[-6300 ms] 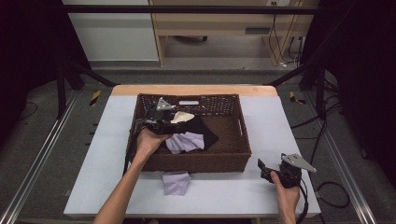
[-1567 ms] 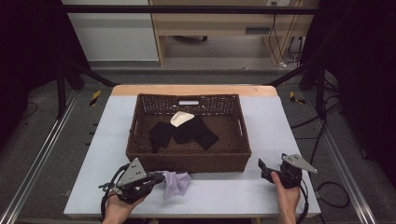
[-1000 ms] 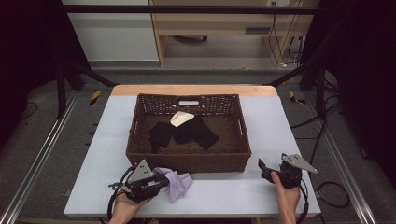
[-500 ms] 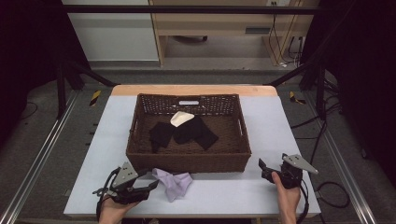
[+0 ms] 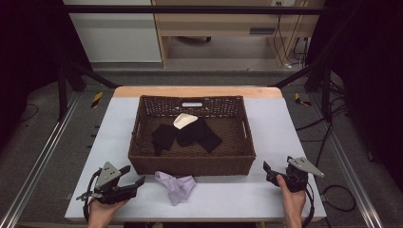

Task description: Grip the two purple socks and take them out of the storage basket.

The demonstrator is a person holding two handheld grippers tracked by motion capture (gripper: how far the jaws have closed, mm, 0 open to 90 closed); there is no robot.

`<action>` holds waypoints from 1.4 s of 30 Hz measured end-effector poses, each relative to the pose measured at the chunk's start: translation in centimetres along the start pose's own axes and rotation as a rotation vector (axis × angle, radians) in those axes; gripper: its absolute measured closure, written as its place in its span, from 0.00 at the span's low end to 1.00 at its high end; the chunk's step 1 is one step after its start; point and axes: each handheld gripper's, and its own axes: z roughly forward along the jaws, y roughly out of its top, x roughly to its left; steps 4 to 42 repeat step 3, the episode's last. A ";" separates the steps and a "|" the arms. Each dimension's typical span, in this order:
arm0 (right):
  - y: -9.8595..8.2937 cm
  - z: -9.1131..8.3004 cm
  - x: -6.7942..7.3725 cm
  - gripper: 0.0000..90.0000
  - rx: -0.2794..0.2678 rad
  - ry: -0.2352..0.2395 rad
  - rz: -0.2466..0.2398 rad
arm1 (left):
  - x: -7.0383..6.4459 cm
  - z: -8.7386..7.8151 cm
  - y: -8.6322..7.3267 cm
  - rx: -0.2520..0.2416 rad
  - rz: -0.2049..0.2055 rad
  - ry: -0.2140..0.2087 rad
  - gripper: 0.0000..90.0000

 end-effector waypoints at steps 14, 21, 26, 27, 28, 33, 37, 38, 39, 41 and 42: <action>0.0 0.0 -0.1 0.05 0.005 0.005 0.005 | 0.7 -0.6 0.0 -0.023 -0.017 0.018 0.32; 0.0 0.0 -0.1 0.05 0.005 0.005 0.005 | 0.7 -0.6 0.0 -0.023 -0.017 0.018 0.32; 0.0 0.0 -0.1 0.05 0.005 0.005 0.005 | 0.7 -0.6 0.0 -0.023 -0.017 0.018 0.32; 0.0 0.0 -0.1 0.05 0.005 0.005 0.005 | 0.7 -0.6 0.0 -0.023 -0.017 0.018 0.32; 0.0 0.0 -0.1 0.05 0.005 0.005 0.005 | 0.7 -0.6 0.0 -0.023 -0.017 0.018 0.32; 0.0 0.0 -0.1 0.05 0.005 0.005 0.005 | 0.7 -0.6 0.0 -0.023 -0.017 0.018 0.32; 0.0 0.0 -0.1 0.05 0.005 0.005 0.005 | 0.7 -0.6 0.0 -0.023 -0.017 0.018 0.32; 0.0 0.0 -0.1 0.05 0.005 0.005 0.005 | 0.7 -0.6 0.0 -0.023 -0.017 0.018 0.32; 0.0 0.0 -0.1 0.05 0.005 0.005 0.005 | 0.7 -0.6 0.0 -0.023 -0.017 0.018 0.32; 0.0 0.0 -0.1 0.05 0.005 0.005 0.005 | 0.7 -0.6 0.0 -0.023 -0.017 0.018 0.32; 0.0 0.0 -0.1 0.05 0.005 0.005 0.005 | 0.7 -0.6 0.0 -0.023 -0.017 0.018 0.32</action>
